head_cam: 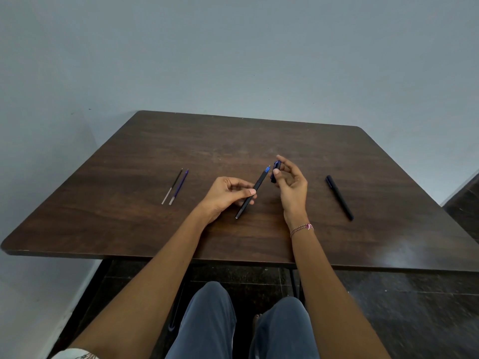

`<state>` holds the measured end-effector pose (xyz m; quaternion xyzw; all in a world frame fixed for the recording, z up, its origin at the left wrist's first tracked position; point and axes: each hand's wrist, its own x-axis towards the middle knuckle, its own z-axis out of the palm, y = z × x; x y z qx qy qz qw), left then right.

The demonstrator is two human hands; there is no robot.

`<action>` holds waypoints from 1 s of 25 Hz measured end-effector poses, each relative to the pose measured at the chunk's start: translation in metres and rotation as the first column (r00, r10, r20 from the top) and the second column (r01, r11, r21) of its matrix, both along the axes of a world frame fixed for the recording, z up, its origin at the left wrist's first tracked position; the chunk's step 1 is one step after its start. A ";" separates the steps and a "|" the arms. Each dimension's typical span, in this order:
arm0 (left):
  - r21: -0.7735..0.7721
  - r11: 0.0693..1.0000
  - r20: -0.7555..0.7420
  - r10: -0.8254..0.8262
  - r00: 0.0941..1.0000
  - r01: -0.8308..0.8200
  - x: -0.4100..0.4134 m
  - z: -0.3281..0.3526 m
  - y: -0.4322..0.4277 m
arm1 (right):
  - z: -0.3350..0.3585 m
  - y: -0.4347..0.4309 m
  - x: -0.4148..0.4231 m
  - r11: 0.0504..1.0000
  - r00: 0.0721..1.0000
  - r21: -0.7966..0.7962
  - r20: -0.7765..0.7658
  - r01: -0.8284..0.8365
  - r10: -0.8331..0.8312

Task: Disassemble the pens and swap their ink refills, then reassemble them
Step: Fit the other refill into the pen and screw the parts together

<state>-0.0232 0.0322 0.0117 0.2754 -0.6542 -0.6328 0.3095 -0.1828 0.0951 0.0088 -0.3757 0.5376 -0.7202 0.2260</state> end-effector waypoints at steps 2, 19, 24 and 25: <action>-0.006 1.000 0.013 -0.008 1.000 0.008 0.000 0.000 -0.001 | 0.001 -0.001 -0.001 0.999 0.999 -0.029 0.044 0.022 -0.020; -0.030 0.998 0.072 -0.045 0.996 0.047 0.001 -0.001 -0.001 | 0.006 0.004 -0.005 0.963 0.907 -0.264 0.390 -0.057 0.161; -0.026 0.998 0.058 -0.052 0.997 0.054 0.001 -0.002 -0.001 | 0.006 0.004 -0.004 0.963 0.906 -0.260 0.386 -0.075 0.175; -0.025 0.998 0.059 -0.053 0.997 0.055 0.001 -0.002 -0.001 | 0.005 0.004 -0.005 0.960 0.904 -0.270 0.390 -0.073 0.178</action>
